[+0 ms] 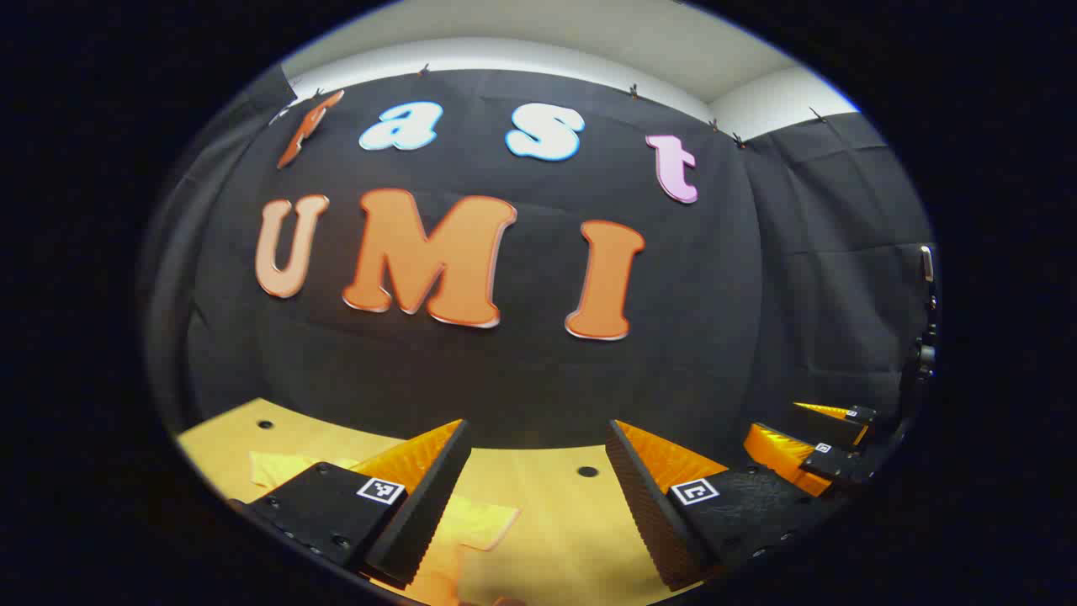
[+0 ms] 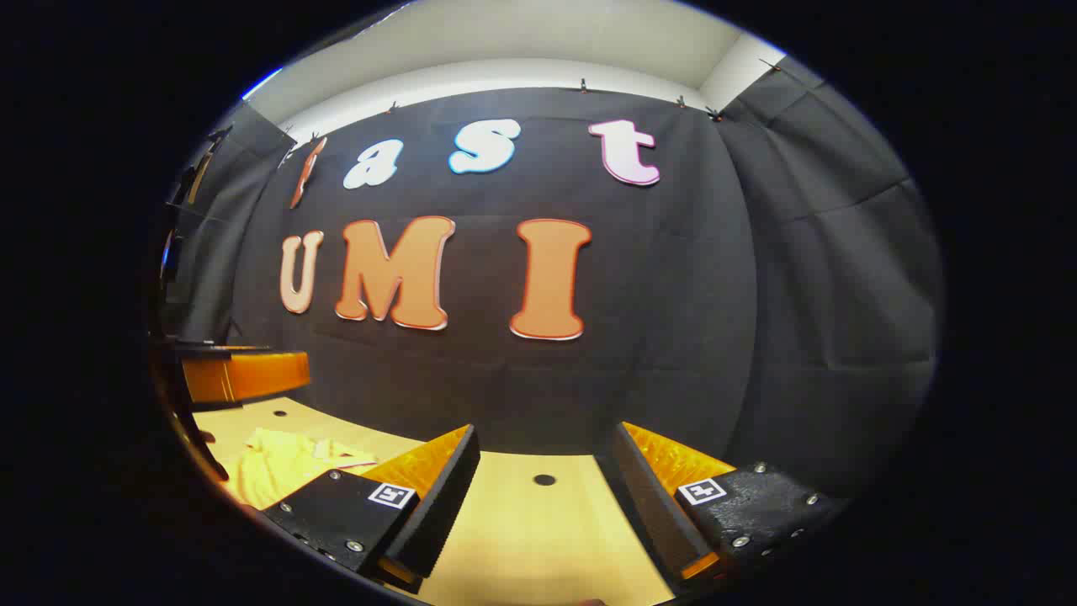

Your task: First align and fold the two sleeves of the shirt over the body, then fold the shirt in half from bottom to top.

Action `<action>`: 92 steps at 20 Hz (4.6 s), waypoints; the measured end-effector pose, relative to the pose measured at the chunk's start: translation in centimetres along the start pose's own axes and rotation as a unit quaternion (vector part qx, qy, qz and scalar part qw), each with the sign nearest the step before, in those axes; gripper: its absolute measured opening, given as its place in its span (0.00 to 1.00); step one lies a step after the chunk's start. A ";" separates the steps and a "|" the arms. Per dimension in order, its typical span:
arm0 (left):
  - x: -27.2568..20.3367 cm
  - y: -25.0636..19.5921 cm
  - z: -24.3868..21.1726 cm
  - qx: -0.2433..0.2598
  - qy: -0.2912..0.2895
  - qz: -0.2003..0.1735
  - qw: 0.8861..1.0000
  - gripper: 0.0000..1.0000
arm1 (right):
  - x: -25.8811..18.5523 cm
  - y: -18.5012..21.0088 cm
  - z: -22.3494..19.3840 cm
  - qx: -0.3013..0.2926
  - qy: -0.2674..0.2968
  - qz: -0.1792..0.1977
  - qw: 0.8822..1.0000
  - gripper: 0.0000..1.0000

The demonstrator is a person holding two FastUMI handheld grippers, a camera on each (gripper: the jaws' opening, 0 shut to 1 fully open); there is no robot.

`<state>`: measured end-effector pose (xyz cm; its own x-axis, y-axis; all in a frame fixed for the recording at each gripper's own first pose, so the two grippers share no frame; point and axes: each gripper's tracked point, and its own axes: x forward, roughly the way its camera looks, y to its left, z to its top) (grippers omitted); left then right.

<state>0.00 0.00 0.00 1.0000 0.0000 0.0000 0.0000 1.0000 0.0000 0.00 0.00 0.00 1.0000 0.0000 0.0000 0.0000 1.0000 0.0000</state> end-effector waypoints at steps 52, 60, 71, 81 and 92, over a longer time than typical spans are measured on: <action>-1.6 46.0 -0.5 0.039 0.121 0.187 0.974 0.98 | 16.5 18.5 -15.6 0.072 0.463 -0.086 0.879 0.99; -0.9 48.8 -3.5 0.030 0.157 0.205 0.966 0.98 | 16.7 18.8 -26.4 0.081 0.581 -0.098 0.804 0.99; -0.4 50.4 -7.2 0.027 0.204 0.217 0.954 0.98 | 16.8 19.1 -34.6 0.086 0.647 -0.113 0.749 0.99; -0.9 50.8 -8.6 0.011 0.222 0.219 0.950 0.98 | 16.2 19.5 -36.0 0.110 0.656 -0.128 0.735 0.52; -2.2 51.9 -7.8 0.009 0.213 0.221 0.952 0.98 | 18.1 20.7 -32.4 0.137 0.596 -0.107 0.784 0.00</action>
<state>-2.20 51.91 -7.82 0.8117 0.4249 -0.4008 -0.4168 0.9021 0.1121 18.08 20.67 -32.42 0.2666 -0.0056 -0.9638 0.3315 0.9395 0.0862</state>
